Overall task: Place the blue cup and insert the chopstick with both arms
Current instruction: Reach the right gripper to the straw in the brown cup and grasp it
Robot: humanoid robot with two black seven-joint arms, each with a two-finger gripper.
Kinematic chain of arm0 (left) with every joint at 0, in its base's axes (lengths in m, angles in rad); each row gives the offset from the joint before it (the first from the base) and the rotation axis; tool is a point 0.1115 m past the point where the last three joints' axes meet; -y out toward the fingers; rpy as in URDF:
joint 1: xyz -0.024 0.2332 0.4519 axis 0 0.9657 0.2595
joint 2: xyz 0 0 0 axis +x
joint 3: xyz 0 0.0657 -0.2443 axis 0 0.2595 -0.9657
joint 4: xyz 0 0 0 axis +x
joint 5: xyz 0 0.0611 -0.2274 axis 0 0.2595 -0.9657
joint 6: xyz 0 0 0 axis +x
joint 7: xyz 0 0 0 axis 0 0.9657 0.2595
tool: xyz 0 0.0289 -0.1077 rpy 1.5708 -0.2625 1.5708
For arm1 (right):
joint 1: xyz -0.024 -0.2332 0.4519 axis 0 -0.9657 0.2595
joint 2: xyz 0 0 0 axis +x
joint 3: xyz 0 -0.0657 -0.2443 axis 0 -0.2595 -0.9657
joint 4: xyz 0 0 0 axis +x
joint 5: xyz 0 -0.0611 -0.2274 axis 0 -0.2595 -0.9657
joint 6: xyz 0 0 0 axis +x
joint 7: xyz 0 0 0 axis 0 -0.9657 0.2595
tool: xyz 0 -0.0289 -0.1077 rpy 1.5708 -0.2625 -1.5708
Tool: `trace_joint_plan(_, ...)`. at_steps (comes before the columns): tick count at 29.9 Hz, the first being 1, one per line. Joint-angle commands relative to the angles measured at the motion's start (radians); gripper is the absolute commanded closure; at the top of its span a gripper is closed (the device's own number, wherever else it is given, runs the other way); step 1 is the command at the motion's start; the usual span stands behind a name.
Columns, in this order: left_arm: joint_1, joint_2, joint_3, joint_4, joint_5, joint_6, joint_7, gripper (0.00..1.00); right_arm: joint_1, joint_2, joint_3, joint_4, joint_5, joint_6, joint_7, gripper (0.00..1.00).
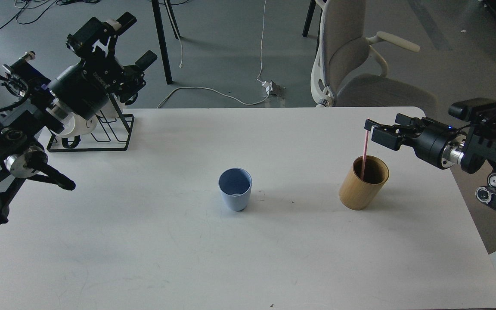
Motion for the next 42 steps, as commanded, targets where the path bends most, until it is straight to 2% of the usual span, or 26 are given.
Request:
trace_joint_plan(1,0.0,-0.005,0.002,0.0,0.0,0.0,0.0,0.06,-0.005,0.053,-0.001,-0.027,0.001,-0.005,0.0,0.05)
trace_joint_plan(3,0.0,-0.005,0.002,0.002,0.0,0.0,0.0,0.06,-0.011,0.076,-0.002,-0.036,-0.001,-0.006,0.0,0.11)
trace_joint_plan(8,0.002,-0.003,0.004,0.003,0.0,0.0,0.0,0.05,-0.023,0.088,-0.004,-0.04,-0.009,-0.006,-0.002,0.38)
trace_joint_plan(15,0.02,-0.005,0.004,0.003,0.0,0.0,0.0,0.05,-0.048,0.084,-0.002,-0.04,-0.009,-0.006,-0.003,0.57)
trace_joint_plan(42,0.022,-0.012,0.01,0.014,0.003,0.0,0.0,0.05,-0.048,0.074,-0.001,-0.031,-0.01,-0.008,-0.012,0.81)
